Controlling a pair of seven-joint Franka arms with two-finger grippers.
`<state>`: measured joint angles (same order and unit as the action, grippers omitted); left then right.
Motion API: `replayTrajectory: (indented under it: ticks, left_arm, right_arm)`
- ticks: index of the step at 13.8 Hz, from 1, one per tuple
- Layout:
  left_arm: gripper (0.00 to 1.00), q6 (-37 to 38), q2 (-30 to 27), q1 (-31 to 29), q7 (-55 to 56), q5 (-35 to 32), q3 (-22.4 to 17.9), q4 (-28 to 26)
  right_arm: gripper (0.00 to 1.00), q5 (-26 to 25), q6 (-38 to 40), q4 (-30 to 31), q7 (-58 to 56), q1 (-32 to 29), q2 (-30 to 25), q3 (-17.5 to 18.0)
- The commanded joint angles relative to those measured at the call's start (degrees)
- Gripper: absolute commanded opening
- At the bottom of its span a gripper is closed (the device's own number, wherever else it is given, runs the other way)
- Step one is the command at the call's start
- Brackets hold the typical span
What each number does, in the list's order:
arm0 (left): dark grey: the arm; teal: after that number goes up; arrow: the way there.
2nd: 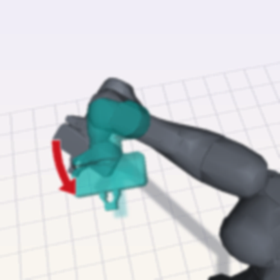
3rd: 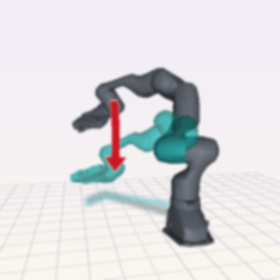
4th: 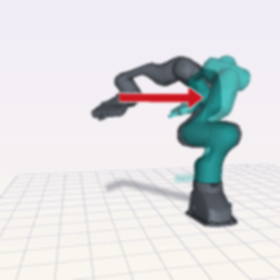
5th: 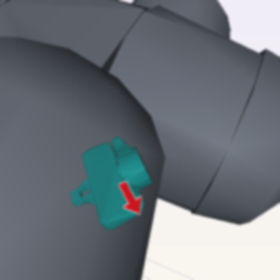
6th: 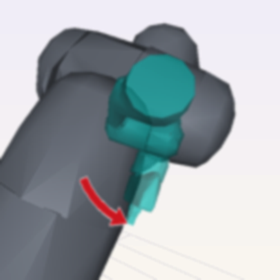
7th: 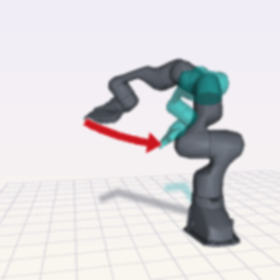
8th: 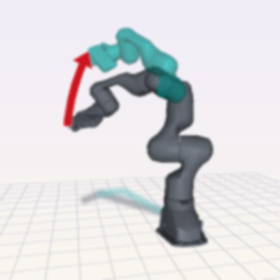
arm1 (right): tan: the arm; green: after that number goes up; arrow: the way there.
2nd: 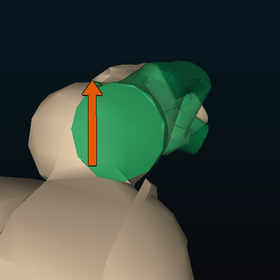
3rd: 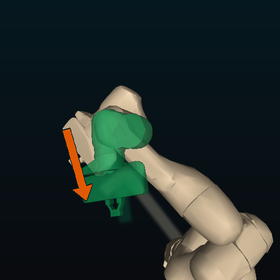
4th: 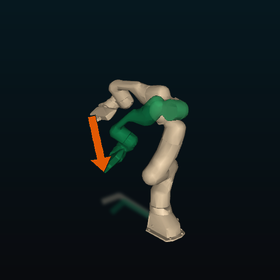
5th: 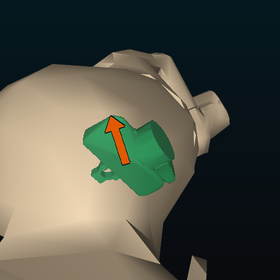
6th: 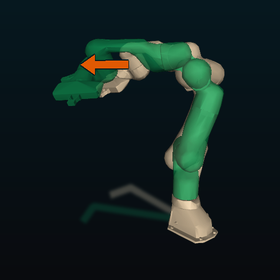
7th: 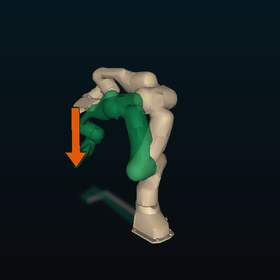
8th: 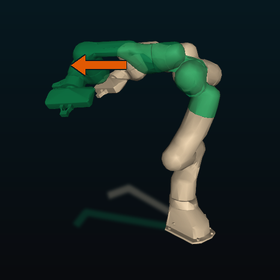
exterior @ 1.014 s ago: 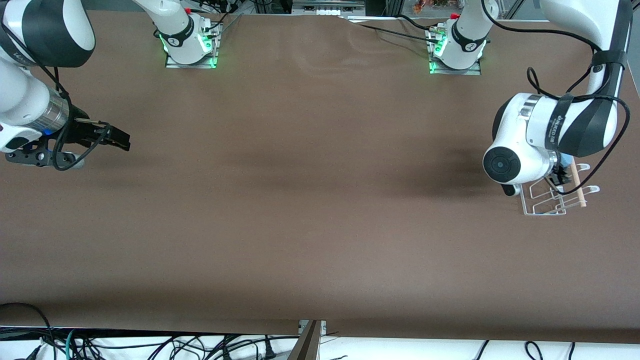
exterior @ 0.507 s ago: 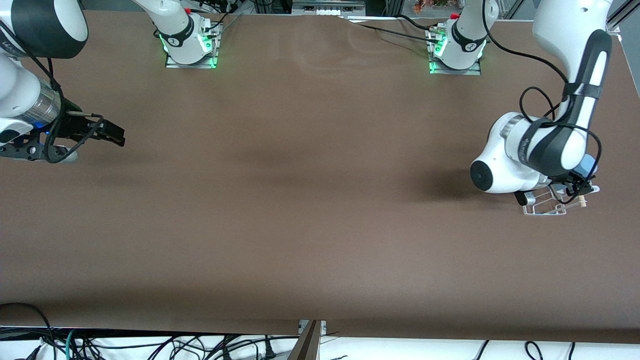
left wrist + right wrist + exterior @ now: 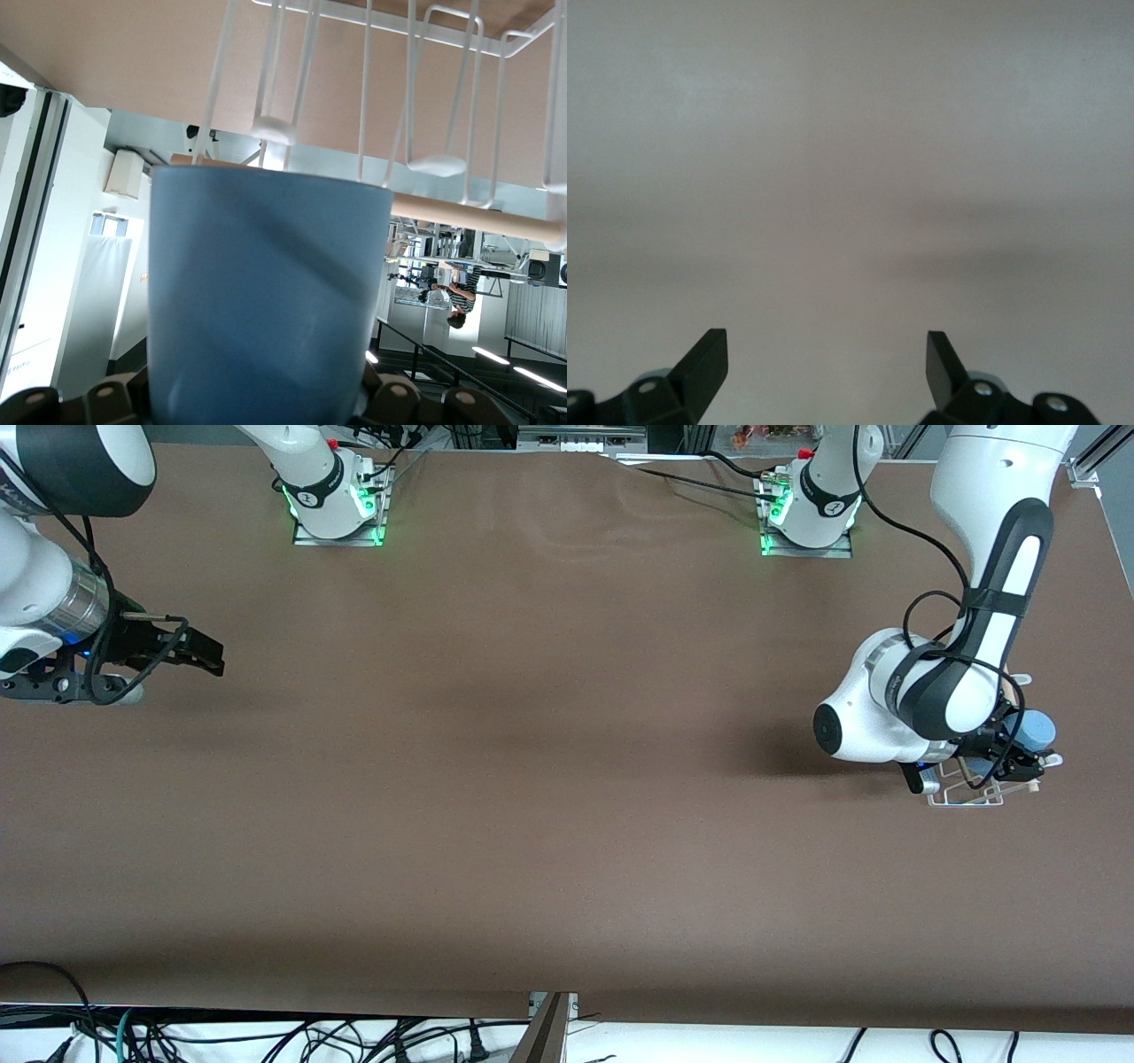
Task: Transfer cup to left arm and place on rack
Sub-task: 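Lower the cup onto a rack peg with the left gripper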
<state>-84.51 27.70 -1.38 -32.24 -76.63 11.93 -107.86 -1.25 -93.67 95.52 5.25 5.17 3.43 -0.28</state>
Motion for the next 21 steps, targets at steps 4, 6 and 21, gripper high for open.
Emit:
replayTrajectory:
  ticks: [4,6,21]
  left_arm:
    - [0.0,-1.26,0.78,-1.25,1.65,-3.52,0.11,-0.77]
    - [0.0,-4.06,0.78,-2.56,1.65,-4.85,0.11,-1.39]
    - [1.0,-8.74,2.54,-4.6,2.27,-7.31,0.29,-1.91]
  right_arm:
    - [0.99,-0.24,4.8,-2.79,-1.83,0.11,-0.44,0.02]
    - [0.99,-0.15,4.9,-2.79,-1.83,0.11,-0.44,0.02]
    - [0.99,-0.25,5.07,-3.58,-1.48,0.02,-0.35,-0.07]
